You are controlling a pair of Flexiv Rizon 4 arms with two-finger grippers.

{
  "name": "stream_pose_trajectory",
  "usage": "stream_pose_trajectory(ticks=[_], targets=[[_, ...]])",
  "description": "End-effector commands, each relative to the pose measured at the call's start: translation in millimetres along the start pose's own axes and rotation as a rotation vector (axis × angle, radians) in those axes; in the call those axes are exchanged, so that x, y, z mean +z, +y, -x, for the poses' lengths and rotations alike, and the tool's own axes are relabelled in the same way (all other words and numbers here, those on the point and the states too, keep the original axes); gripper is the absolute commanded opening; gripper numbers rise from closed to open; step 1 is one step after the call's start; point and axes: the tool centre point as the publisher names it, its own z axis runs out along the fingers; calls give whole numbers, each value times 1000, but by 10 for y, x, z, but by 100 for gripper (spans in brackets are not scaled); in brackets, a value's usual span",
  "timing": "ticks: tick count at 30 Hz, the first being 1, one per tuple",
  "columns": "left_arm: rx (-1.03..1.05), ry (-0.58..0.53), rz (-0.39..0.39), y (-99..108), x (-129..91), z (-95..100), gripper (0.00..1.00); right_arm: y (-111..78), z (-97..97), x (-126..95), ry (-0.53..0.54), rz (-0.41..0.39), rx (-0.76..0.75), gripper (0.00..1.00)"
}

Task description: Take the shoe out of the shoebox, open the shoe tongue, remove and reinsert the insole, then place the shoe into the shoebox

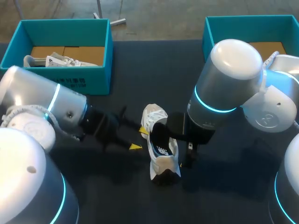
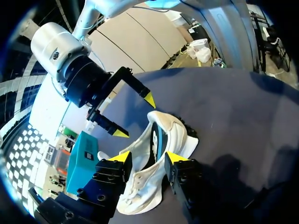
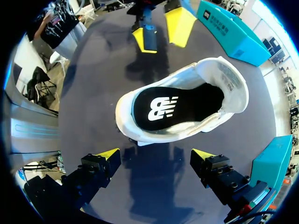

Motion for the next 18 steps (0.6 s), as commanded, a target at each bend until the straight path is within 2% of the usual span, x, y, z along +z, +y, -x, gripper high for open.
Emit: stream_pose_trajectory(ticks=[1, 9, 18], targets=[[6, 93, -6, 49, 20, 110, 46, -57, -3, 12, -5, -1, 0, 100], [37, 205, -21, 5, 50, 155, 47, -365, 9, -83, 5, 3, -36, 100], [77, 343, 11, -114, 64, 194, 47, -792, 38, -249, 11, 13, -60, 100]])
